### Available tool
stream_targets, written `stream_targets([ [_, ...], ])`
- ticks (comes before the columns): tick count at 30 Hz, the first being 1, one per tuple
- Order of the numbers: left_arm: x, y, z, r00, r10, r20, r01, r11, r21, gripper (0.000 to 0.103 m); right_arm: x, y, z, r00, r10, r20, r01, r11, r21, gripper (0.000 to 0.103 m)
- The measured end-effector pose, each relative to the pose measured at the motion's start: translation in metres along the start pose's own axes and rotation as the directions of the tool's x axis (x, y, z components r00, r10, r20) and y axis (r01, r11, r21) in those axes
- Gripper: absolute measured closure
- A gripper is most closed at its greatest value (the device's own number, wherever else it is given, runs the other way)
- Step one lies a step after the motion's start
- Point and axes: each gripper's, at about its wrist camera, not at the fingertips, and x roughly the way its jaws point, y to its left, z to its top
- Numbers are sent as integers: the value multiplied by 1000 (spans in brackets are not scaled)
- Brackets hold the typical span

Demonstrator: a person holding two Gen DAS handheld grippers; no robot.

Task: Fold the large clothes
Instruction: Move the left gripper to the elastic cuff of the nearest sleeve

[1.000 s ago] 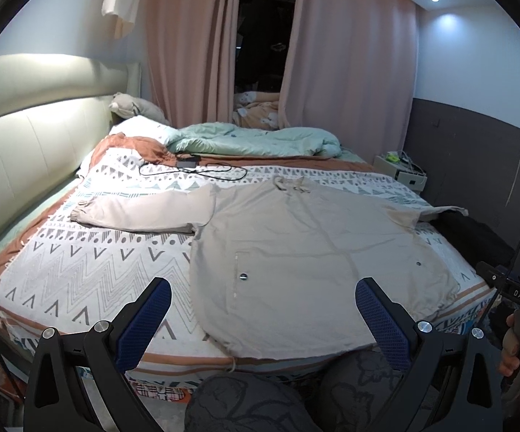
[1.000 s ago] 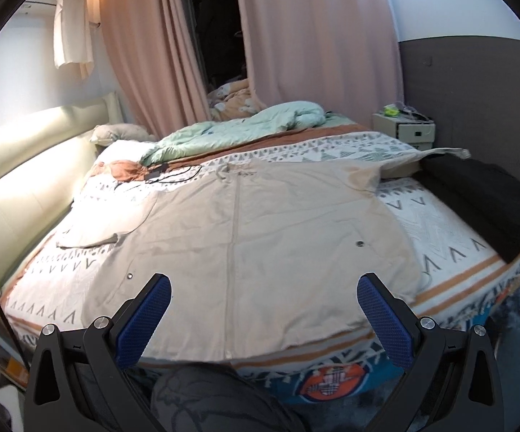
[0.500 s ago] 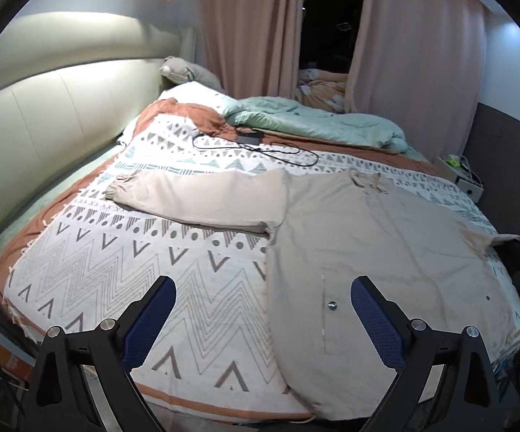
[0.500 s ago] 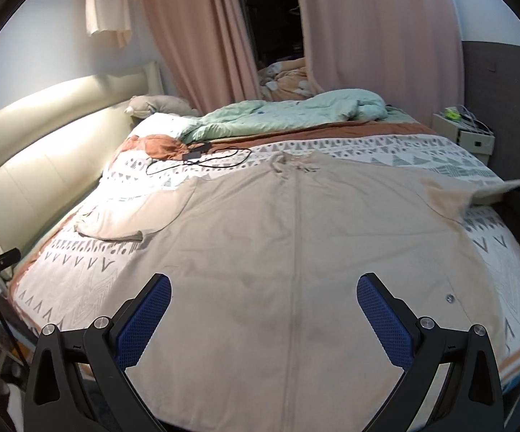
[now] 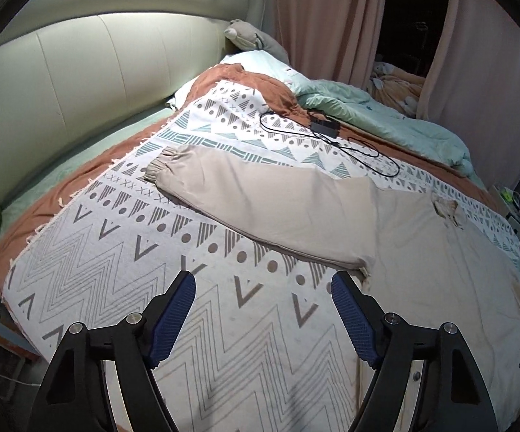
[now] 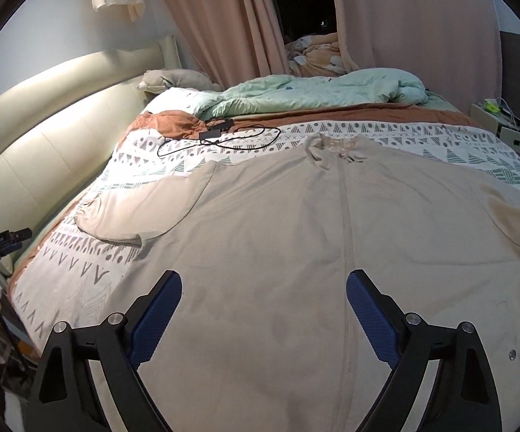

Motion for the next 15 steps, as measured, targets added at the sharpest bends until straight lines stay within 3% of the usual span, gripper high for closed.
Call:
stream_targets([
  [5,44,25,20,998,31,-52,-34,998,-60,33,37,-6,12,999,1,-52,-1,1000,-2,18],
  [15,133,72,54,989,61,-133,-82,984,-159,44,92,-44,32,988,-109,-107,106,994,-29,21],
])
